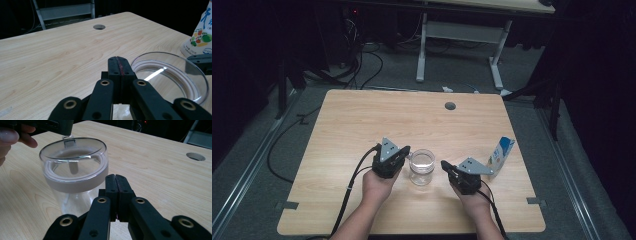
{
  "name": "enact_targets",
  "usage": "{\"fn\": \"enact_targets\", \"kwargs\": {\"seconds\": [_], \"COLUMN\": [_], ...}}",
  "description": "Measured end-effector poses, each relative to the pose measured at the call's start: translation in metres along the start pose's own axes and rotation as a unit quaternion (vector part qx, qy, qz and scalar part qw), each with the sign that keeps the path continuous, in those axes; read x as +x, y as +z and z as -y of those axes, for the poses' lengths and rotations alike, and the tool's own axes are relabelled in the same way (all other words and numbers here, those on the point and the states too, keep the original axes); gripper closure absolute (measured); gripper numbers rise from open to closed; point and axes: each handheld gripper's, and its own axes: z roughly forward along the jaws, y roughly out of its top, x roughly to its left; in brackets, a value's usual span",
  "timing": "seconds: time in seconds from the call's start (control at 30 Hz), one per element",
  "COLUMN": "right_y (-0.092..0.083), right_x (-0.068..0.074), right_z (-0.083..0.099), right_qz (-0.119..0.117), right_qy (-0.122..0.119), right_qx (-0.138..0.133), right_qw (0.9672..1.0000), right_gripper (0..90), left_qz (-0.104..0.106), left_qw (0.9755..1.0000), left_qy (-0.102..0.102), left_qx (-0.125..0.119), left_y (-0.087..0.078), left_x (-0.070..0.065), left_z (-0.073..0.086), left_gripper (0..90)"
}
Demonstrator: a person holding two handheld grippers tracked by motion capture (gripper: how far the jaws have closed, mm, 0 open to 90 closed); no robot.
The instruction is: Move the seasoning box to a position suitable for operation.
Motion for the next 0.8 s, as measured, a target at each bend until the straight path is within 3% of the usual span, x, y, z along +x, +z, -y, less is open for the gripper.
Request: {"fn": "enact_targets", "kwargs": {"seconds": [0.4,0.8], "right_y": [0.0,0.002], "right_x": [0.003,0.011], "right_z": [-0.001,-0.003], "right_qz": [-0.007,-0.016], "right_qy": [0.001,-0.015], "right_qx": [-0.002,0.0], "right_qw": [1.0,0.9997], "right_gripper": [89.0,89.1], "left_qz": [-0.002,0.001], "left_qw": [1.0,1.0], "left_qy": [-0.002,-0.006], "left_qx": [-0.003,-0.005], "left_y": [0.0,0.0], "left_x": [0.001,0.002], "left_z": [0.002,0.002], "left_gripper": [90.0,90.0]}}
